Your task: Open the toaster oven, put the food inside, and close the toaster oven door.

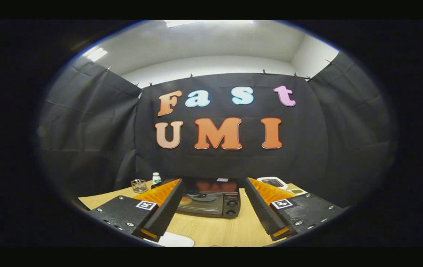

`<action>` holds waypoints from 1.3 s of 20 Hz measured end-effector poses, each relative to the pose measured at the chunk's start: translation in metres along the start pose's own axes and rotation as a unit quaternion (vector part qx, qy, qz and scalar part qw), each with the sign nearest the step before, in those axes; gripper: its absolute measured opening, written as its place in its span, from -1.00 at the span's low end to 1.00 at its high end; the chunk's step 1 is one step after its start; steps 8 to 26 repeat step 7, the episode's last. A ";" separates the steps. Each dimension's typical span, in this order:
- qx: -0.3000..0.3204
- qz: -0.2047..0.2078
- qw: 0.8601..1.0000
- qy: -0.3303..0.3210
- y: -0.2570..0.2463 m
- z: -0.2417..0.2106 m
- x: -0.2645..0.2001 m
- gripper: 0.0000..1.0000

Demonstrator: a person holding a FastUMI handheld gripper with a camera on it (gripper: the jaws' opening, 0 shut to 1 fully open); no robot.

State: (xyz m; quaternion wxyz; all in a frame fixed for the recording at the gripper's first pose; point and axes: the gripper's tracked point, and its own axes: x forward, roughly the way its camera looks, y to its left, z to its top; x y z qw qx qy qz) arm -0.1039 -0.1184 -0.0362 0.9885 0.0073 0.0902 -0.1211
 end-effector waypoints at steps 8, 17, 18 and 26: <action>0.028 -0.013 0.999 -0.032 -0.025 0.010 -0.006 0.93; 0.028 -0.013 0.999 -0.032 -0.025 0.010 -0.006 0.93; 0.028 -0.013 0.999 -0.032 -0.025 0.010 -0.006 0.93; 0.028 -0.013 0.999 -0.032 -0.025 0.010 -0.006 0.93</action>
